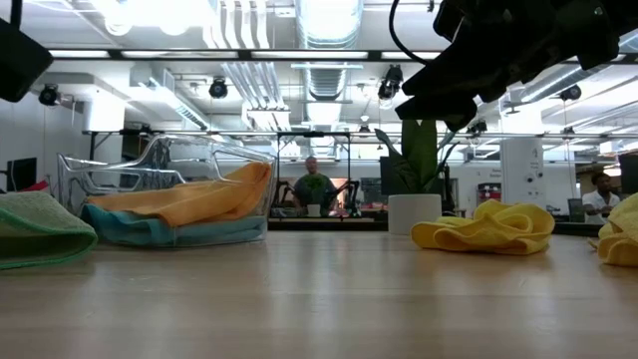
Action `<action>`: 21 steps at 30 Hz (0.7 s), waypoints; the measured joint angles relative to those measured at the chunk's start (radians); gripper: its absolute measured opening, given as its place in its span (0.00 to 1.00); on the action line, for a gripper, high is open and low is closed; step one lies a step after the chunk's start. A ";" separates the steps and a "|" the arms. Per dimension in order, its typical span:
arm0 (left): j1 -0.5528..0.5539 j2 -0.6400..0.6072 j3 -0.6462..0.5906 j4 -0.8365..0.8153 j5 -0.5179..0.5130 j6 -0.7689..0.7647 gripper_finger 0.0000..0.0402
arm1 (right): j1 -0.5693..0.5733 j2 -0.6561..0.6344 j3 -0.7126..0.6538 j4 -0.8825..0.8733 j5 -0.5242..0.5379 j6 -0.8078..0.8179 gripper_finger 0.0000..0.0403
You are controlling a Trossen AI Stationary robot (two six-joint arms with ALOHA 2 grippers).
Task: Fold microfiber towels
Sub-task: Fold the green microfiber cloth
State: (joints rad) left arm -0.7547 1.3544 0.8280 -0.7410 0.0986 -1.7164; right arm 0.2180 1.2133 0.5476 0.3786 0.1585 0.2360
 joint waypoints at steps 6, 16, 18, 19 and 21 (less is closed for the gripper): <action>0.000 -0.001 0.000 -0.003 -0.010 0.135 0.24 | 0.000 0.000 0.000 0.000 0.000 0.000 0.58; 0.000 0.092 -0.005 -0.011 -0.133 0.315 0.54 | 0.000 0.000 0.000 -0.006 0.000 0.000 0.58; 0.000 0.114 -0.005 -0.009 -0.101 0.317 0.54 | 0.000 0.000 0.000 -0.006 0.000 0.000 0.58; 0.000 0.125 -0.005 -0.009 -0.087 0.316 0.53 | 0.000 0.000 0.000 -0.006 0.000 0.000 0.58; 0.000 0.146 0.000 -0.002 -0.073 0.313 0.49 | 0.000 0.000 0.000 -0.006 0.000 0.000 0.58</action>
State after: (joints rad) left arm -0.7547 1.5006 0.8282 -0.7428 0.0253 -1.4033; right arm 0.2180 1.2133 0.5480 0.3730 0.1581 0.2359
